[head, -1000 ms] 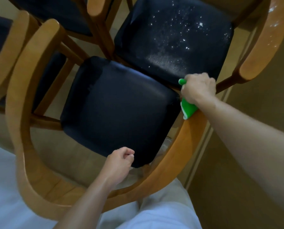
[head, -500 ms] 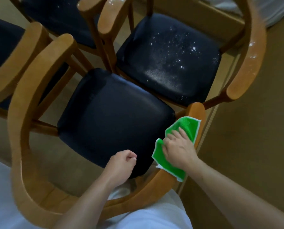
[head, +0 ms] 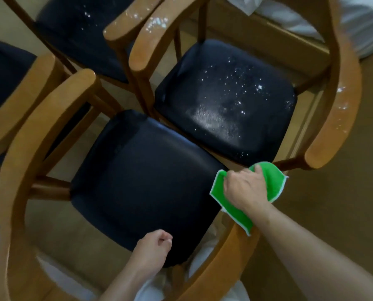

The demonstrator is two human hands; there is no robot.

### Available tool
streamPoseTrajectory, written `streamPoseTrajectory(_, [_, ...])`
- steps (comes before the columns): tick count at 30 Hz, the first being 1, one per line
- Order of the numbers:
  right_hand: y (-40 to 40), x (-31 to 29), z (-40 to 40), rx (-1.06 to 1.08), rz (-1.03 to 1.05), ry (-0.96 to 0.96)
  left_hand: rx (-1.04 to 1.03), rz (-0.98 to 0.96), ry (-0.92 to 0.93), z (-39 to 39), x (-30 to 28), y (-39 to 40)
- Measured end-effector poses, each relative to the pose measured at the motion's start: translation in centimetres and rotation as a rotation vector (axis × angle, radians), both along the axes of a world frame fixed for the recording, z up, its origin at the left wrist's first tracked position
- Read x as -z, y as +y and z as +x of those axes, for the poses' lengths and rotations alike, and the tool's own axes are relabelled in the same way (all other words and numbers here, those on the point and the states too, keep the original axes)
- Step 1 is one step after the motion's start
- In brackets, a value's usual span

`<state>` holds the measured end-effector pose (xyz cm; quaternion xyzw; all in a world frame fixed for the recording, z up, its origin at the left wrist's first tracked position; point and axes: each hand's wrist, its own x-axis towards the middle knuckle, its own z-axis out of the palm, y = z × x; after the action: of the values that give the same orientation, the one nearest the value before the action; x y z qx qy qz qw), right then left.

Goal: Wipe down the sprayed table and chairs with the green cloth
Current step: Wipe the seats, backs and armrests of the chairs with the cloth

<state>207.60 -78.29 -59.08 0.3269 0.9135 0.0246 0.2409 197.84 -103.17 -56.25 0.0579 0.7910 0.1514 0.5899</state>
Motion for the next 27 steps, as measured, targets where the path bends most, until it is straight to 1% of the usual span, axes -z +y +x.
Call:
streamPoseTrajectory(3, [2.4,0.0,-1.0,0.007,-0.144,-0.028,-0.027,-0.006,0.011,-0.6,-0.4,2.5])
streamPoseTrajectory(5, [5.0,-0.1,-1.6,0.114,-0.246,-0.038,-0.060,0.016,0.016,-1.2,-0.4,4.4])
streamPoseTrajectory(7, [6.8,-0.6,-1.9,0.213,-0.331,-0.113,-0.105,0.039,0.010,-1.8,-0.3,6.3])
streamPoseTrajectory(9, [6.7,-1.0,-1.6,0.234,-0.338,-0.143,-0.124,0.073,0.003,-2.1,0.2,7.9])
streamPoseTrajectory(10, [6.0,-1.0,-1.2,0.204,-0.303,-0.111,-0.128,0.092,-0.003,-2.1,0.5,8.6])
streamPoseTrajectory(12, [3.3,-1.2,-1.0,0.154,-0.215,0.056,-0.149,0.123,-0.026,-2.1,1.0,9.8])
streamPoseTrajectory(13, [1.8,-1.2,-1.2,0.164,-0.200,0.128,-0.166,0.134,-0.045,-2.0,1.5,10.3])
streamPoseTrajectory(15, [-1.0,-0.7,-2.2,0.256,-0.226,0.258,-0.203,0.149,-0.115,-1.9,2.6,11.3])
streamPoseTrajectory(18, [-4.0,2.2,-3.3,0.488,-0.239,0.449,-0.228,0.150,-0.194,-2.0,4.5,12.2])
streamPoseTrajectory(19, [-4.5,3.6,-3.5,0.600,-0.299,0.485,-0.225,0.144,-0.193,-2.2,5.4,12.1])
streamPoseTrajectory(21, [-4.9,6.4,-3.7,0.926,-0.425,0.583,-0.191,0.097,-0.139,-2.9,7.0,11.4])
streamPoseTrajectory(23, [-5.2,9.6,-3.7,1.301,-0.388,0.567,-0.132,0.059,-0.085,-3.9,8.4,10.1])
streamPoseTrajectory(24, [-5.6,11.3,-3.9,1.428,-0.358,0.529,-0.109,0.057,-0.059,-4.6,9.2,9.3])
streamPoseTrajectory(25, [-6.3,12.8,-3.9,1.511,-0.347,0.513,-0.102,0.061,-0.037,-5.4,9.8,8.4])
streamPoseTrajectory(27, [-8.1,15.3,-4.2,1.609,-0.297,0.538,-0.112,0.070,-0.001,-7.0,10.8,6.8])
